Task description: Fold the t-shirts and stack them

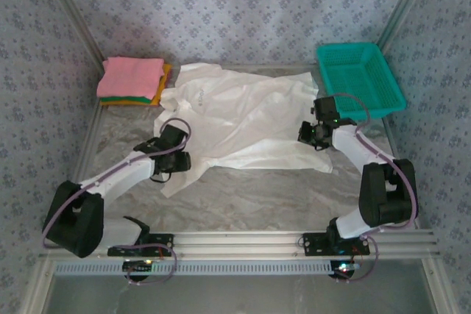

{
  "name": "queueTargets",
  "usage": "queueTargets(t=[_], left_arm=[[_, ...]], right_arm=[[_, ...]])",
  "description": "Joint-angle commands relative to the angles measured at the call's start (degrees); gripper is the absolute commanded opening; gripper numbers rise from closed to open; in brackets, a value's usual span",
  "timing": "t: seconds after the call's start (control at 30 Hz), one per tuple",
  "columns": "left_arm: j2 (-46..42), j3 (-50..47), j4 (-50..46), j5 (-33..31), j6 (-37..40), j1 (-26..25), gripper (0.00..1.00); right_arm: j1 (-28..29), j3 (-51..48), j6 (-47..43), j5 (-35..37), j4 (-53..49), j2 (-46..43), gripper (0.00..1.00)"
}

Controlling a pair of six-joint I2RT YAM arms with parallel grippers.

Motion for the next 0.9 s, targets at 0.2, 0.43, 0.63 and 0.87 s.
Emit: queueTargets(t=[0.2, 0.43, 0.63, 0.87], left_arm=[[8.38, 0.67, 6.55, 5.68, 3.17, 0.6, 0.38], [7.45, 1.17, 4.68, 4.41, 2.47, 0.51, 0.0], [1.34, 1.18, -1.12, 0.09, 0.39, -2.15, 0.0], [-9.02, -4.0, -2.84, -4.27, -4.41, -10.72, 0.0]], right_arm=[[0.25, 0.93, 0.32, 0.18, 0.32, 0.13, 0.11], [0.3, 1.71, 0.07, 0.43, -0.13, 0.48, 0.11], [0.27, 1.85, 0.35, 0.61, -0.14, 0.84, 0.11], [-0.02, 1.66, 0.92, 0.41, 0.27, 1.79, 0.11]])
